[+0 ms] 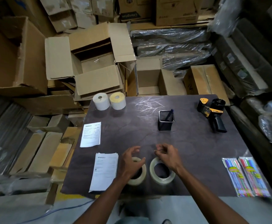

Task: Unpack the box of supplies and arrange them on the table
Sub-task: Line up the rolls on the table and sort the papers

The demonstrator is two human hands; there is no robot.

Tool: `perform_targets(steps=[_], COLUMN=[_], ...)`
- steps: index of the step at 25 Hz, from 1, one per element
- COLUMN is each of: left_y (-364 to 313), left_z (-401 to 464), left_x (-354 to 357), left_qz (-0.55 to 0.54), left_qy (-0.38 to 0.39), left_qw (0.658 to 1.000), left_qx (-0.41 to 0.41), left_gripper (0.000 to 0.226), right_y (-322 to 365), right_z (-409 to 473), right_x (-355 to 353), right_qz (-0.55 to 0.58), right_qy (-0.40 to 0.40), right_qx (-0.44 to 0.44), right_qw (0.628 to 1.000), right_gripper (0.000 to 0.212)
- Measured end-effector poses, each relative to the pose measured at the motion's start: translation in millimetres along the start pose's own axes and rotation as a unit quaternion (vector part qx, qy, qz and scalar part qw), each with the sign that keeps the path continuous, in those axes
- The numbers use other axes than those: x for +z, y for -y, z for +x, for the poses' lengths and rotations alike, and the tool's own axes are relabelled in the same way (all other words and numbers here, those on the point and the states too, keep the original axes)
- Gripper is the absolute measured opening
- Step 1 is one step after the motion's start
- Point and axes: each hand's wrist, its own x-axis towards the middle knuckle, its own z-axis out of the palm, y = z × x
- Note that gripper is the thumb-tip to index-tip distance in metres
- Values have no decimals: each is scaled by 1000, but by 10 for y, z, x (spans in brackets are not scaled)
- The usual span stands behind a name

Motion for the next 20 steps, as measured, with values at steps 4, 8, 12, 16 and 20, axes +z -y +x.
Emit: perform_targets(steps=[4, 8, 12, 16, 20], left_y=[28, 69, 85, 106, 81], left_z=[-309, -537, -633, -662, -672], left_x=[24, 11, 22, 14, 49], left_qz=[55, 128, 210, 208, 138], left_qy=[-30, -17, 8, 10, 11], left_qw=[998, 992, 978, 977, 982], left_qx=[30, 17, 3, -49, -125], left_gripper=[57, 88, 100, 112, 129], right_y=[-189, -421, -525, -600, -601], right_z=[-322, -552, -700, -715, -750], right_x=[-175, -175, -136, -44, 5], right_qz=[-63, -113, -95, -94, -69], right_qy=[15, 34, 70, 62, 38], right_qx=[-33, -55, -43, -16, -18], right_qw=[997, 991, 992, 993, 997], right_gripper=[47, 85, 122, 138, 132])
